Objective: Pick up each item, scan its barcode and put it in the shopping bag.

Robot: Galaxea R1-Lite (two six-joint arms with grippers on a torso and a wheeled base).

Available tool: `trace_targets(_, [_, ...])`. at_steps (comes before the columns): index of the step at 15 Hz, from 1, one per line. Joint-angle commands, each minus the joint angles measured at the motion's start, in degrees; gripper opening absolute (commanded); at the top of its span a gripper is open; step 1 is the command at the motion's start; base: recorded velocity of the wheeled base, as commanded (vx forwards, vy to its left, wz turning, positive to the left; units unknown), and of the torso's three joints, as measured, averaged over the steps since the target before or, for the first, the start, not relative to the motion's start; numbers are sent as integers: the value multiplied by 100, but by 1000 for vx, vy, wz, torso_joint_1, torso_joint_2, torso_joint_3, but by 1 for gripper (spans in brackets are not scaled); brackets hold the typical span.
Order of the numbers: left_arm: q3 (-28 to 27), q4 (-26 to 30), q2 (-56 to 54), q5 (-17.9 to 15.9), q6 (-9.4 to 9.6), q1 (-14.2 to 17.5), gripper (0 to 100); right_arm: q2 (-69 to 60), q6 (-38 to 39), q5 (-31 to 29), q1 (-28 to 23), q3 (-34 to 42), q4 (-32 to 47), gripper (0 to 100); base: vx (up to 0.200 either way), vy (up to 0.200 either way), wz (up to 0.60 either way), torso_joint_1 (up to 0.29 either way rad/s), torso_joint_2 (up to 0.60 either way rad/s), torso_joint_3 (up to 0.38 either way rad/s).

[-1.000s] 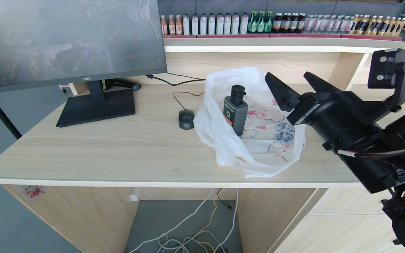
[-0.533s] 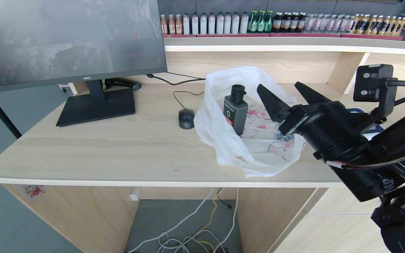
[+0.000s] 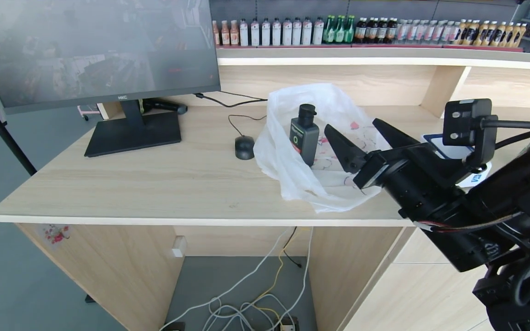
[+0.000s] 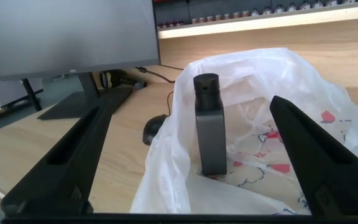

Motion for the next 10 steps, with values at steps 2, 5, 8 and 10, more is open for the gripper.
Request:
trace_targets(2, [0, -2, -2, 0, -16, 0, 100, -51, 4, 3, -6, 65, 3, 100, 0, -200, 0, -7, 2, 7])
trace_targets(5, [0, -2, -2, 0, -33, 0, 100, -165, -5, 3, -49, 250, -5, 100, 0, -200, 0, 14, 7, 1])
trace_targets(8, [0, -2, -2, 0, -42, 0, 100, -403, -14, -6, -58, 645, -67, 100, 0, -200, 0, -1, 2, 2])
trace_targets(10, [0, -2, -2, 0, -51, 0, 100, -517, -31, -15, -120, 848, -111, 100, 0, -200, 0, 2, 2, 5])
